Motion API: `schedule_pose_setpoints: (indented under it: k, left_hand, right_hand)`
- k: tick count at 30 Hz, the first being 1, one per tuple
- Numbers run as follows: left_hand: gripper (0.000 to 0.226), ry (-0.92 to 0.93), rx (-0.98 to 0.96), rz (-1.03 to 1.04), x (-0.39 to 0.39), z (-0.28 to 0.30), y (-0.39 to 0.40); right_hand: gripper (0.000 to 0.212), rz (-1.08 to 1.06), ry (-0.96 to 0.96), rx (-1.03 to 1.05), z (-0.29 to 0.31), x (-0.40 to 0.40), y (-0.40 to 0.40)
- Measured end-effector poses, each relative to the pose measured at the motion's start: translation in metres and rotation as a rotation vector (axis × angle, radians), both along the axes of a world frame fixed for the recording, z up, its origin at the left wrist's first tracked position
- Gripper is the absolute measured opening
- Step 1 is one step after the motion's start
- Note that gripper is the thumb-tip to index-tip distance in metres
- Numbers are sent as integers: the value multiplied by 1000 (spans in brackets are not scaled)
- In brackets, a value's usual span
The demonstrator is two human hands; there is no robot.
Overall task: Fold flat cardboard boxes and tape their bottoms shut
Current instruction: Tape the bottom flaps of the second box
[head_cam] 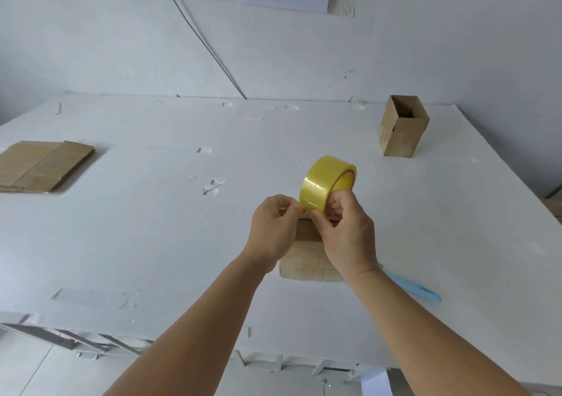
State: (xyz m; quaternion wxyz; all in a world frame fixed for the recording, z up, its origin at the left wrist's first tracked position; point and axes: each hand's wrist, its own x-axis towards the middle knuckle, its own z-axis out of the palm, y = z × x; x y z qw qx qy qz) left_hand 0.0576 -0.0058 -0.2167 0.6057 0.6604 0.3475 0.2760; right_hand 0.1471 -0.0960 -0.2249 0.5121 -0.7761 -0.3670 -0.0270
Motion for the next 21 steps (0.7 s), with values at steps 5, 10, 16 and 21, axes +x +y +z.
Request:
schedule_pose_setpoints:
  k: [5,10,16,21]
  left_hand:
    - [15,-23,-83,-95,-3,8,6]
    - [25,18,14,-40,-3,7,9]
    - [27,43,89,-26,-1,1,14]
    - [24,-45,-50,-1,-2,3,15]
  right_hand:
    - [23,-3,-24,-13,-5,-4,4]
    - [33,22,15,128,-9,-4,-1]
    - [81,-96,386,145,-2,12,1]
    - [64,-52,395,-6,0,26,-4]
